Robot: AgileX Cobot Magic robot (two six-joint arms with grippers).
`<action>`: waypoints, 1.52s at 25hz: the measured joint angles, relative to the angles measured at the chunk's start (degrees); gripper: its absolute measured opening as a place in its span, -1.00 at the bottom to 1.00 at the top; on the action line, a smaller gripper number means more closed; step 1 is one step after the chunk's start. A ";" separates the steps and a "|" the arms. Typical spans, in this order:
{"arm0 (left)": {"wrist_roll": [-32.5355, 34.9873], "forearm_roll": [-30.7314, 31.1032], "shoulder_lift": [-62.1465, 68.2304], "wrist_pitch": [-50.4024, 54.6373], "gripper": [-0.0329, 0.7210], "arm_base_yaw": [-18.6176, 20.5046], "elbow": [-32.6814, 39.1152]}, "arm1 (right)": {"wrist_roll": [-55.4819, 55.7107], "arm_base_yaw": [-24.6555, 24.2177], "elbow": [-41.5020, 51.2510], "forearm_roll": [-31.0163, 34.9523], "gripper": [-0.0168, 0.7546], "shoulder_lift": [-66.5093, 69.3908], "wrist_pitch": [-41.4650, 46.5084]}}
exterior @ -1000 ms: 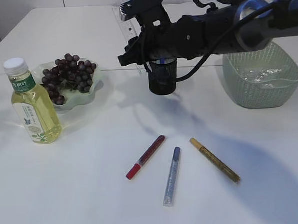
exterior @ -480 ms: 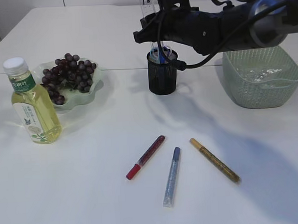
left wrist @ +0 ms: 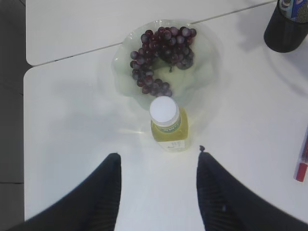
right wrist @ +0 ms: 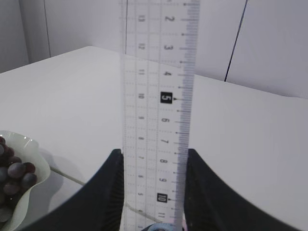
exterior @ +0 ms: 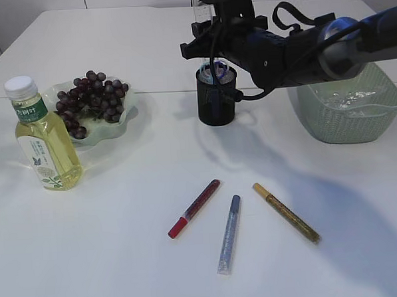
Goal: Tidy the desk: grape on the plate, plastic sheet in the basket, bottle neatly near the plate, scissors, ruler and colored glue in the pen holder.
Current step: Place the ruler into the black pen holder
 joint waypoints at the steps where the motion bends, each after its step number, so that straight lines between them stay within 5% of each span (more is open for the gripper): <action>1: 0.00 0.00 0.00 0.00 0.07 0.00 0.00 | 0.00 -0.10 -0.24 0.40 -0.28 0.65 -0.56; 38: 0.00 -0.42 0.00 0.00 0.07 0.00 0.00 | -0.10 -1.38 -2.43 4.43 -0.28 6.95 -3.03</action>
